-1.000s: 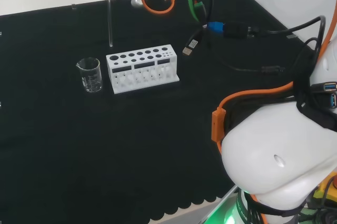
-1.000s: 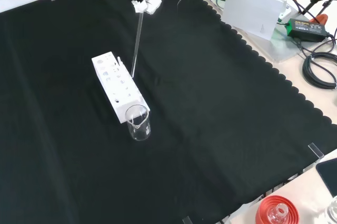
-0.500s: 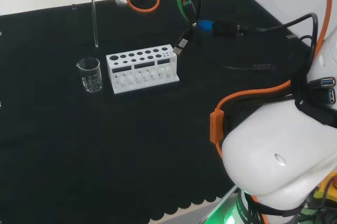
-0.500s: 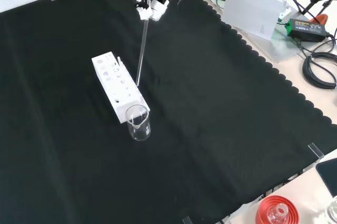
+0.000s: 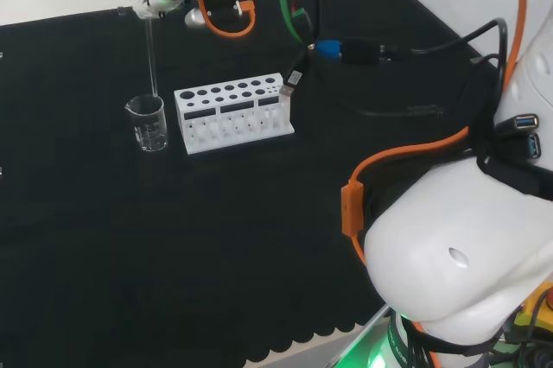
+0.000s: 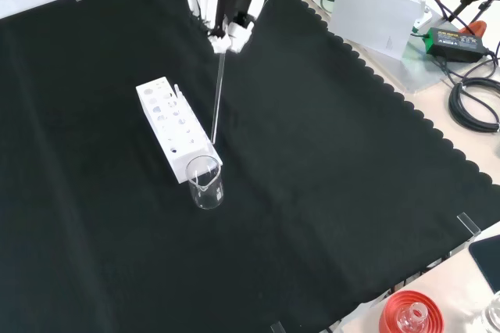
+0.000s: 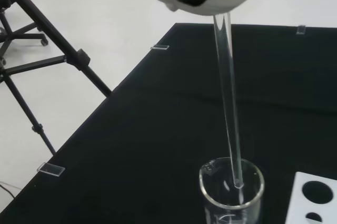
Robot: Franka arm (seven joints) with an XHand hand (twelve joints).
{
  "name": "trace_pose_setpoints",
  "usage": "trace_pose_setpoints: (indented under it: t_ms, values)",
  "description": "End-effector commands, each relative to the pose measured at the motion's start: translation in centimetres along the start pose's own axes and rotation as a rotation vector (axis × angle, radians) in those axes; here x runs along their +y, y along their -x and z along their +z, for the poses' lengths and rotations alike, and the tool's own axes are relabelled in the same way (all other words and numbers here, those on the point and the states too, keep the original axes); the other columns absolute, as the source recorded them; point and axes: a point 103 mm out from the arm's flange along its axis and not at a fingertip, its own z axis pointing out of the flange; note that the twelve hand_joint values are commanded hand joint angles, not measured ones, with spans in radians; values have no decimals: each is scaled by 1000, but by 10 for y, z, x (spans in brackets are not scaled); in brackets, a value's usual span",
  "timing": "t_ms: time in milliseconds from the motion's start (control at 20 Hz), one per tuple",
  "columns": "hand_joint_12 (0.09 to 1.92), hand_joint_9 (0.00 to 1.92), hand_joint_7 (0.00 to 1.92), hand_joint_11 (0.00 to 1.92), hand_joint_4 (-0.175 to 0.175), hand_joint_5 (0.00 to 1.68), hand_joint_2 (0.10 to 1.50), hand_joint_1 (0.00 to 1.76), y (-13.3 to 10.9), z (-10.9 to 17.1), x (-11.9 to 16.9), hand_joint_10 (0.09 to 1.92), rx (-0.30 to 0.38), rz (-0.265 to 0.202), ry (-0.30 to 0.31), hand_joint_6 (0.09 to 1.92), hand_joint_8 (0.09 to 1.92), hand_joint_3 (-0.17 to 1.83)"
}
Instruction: Take the glass rod from the white test tube rack.
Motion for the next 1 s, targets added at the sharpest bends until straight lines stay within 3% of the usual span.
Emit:
trace_pose_setpoints:
  t_ms: [50, 350, 500, 1000]
  values:
    - [605, 1764, 1386, 1582, -175, 1173, 907, 1322, -15, 15, 17, 359, 10, -31, -15, 446, 580, 177]
    - [606, 1764, 1385, 1581, -175, 1173, 911, 1322, -25, 30, 33, 359, 19, -44, -40, 445, 581, 170]
    - [606, 1764, 1384, 1581, -175, 1173, 912, 1322, -13, 28, 34, 359, 59, -50, -45, 445, 582, 167]
    - [609, 1764, 1383, 1579, -175, 1172, 919, 1321, 8, 46, 47, 360, 58, -39, -75, 444, 583, 155]
